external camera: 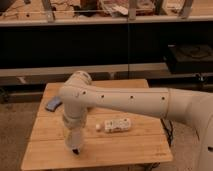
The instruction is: Place the ceramic cup over the eraser
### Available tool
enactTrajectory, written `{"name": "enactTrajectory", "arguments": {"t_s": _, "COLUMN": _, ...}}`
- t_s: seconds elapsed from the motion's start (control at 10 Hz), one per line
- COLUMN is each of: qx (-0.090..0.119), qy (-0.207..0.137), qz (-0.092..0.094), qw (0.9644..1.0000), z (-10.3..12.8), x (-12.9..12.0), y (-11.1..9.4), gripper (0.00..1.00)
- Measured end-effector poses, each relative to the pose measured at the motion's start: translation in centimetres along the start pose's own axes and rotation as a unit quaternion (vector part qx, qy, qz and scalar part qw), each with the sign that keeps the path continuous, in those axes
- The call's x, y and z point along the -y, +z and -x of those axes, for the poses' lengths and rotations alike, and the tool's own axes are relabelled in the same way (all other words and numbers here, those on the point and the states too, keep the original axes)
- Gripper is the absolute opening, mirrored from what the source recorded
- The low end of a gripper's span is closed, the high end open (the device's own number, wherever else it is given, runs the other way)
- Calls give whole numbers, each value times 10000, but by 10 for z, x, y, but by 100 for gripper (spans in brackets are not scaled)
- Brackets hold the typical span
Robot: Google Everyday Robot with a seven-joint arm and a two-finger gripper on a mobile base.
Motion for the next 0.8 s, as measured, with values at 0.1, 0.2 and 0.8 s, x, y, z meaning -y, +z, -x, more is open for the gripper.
{"name": "enactTrajectory", "arguments": {"t_s": 0.1, "qx": 5, "qy": 1, "qz": 2, "qw": 10000, "z": 0, "x": 0, "y": 1, "gripper": 18}}
{"name": "enactTrajectory", "arguments": {"t_s": 0.2, "qx": 11, "qy": 0, "qz": 2, "qw": 10000, "z": -1, "x": -1, "y": 2, "gripper": 18}}
{"name": "enactTrajectory", "arguments": {"t_s": 0.8, "qx": 43, "qy": -20, "qz": 13, "qw": 10000, "z": -4, "x": -2, "y": 8, "gripper": 18}}
